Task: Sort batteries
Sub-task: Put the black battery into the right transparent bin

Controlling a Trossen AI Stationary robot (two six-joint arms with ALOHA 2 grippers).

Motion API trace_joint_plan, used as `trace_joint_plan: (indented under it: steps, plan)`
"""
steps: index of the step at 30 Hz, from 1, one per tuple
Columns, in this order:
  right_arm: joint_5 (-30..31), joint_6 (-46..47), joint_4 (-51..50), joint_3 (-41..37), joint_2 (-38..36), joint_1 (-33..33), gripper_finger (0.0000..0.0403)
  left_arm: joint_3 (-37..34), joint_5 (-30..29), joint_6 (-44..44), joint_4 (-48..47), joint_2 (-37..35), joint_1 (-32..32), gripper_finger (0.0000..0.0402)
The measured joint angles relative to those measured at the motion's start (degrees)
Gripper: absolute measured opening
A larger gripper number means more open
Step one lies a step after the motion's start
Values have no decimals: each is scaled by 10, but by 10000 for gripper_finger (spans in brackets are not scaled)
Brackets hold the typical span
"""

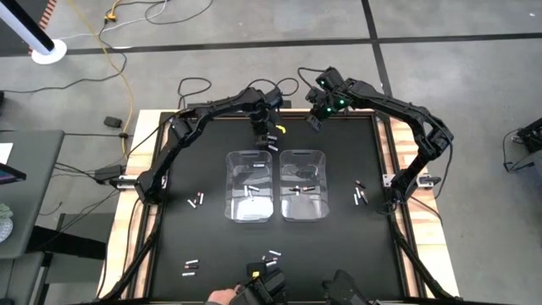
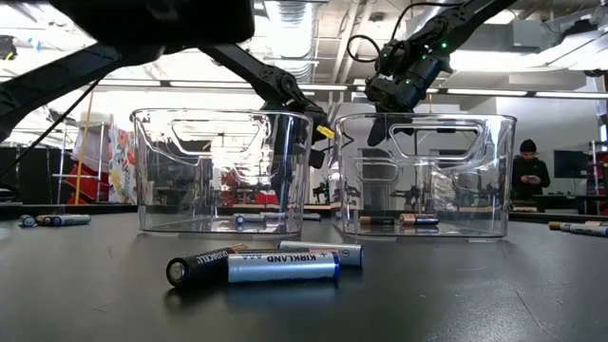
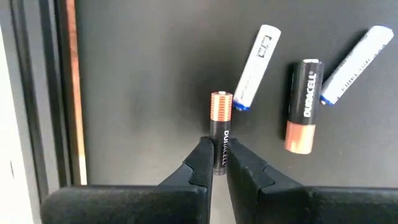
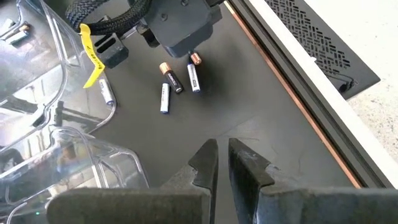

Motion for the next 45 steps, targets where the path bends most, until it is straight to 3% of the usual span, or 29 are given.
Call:
trace_joint_plan:
  steps: [19, 28, 38, 45]
  plan:
    - [0, -21, -47, 0, 0, -42, 56, 0, 2, 0, -1, -131, -26, 23]
    - [0, -39, -65, 0, 0, -45, 56, 1, -37, -31, 24, -166, -123, 23]
    - [0, -74, -102, 0, 0, -44, 56, 1, -49, -138, 159, -167, -254, 23]
    - [0, -92, -112, 0, 0, -48, 56, -38, -54, -230, 201, -167, -286, 23]
